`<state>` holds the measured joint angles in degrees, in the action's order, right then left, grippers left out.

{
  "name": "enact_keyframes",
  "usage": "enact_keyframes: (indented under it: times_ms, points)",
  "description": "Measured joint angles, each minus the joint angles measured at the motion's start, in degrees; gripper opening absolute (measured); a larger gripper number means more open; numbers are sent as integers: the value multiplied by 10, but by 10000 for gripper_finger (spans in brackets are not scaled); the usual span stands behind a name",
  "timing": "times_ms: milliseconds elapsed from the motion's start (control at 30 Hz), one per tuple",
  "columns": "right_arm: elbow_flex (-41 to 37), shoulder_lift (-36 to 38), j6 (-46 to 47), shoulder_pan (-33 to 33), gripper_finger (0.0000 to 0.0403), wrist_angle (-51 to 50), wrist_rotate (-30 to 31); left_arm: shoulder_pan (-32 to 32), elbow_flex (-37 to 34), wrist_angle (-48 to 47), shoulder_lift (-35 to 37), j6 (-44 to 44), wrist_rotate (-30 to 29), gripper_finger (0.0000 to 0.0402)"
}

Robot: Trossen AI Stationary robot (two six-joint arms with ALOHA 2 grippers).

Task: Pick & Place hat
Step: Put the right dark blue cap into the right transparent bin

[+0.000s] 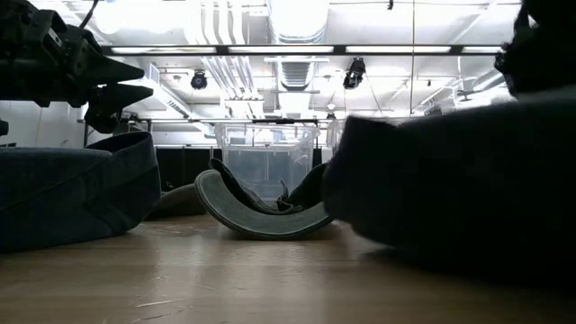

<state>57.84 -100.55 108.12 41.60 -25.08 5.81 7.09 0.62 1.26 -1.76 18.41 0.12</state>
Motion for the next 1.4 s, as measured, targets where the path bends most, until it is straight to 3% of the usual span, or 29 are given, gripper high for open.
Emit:
enact_keyframes:
  times_ms: [100, 333, 533, 767, 967, 1133, 1400]
  points:
    - [0, 17, 0, -1, 17, -3, 19, 0, 0, 0, 0, 0, 0, 170]
    - [7, 78, -1, 0, 15, -52, 23, 0, 0, 0, 0, 0, 0, 170]
    - [8, 176, -54, 2, 14, -77, 84, 0, 0, 0, 0, 0, 0, 170]
    - [8, 297, -255, 9, 13, -63, 237, 0, 0, 0, 0, 0, 0, 170]
    - [4, 375, -490, 10, 13, 32, 305, 0, 0, 0, 0, 0, 0, 170]
    - [2, 413, -672, 10, 13, 137, 299, 0, 0, 0, 0, 0, 0, 170]
    - [0, 436, -855, 10, 13, 260, 194, 0, 0, 0, 0, 0, 0, 170]
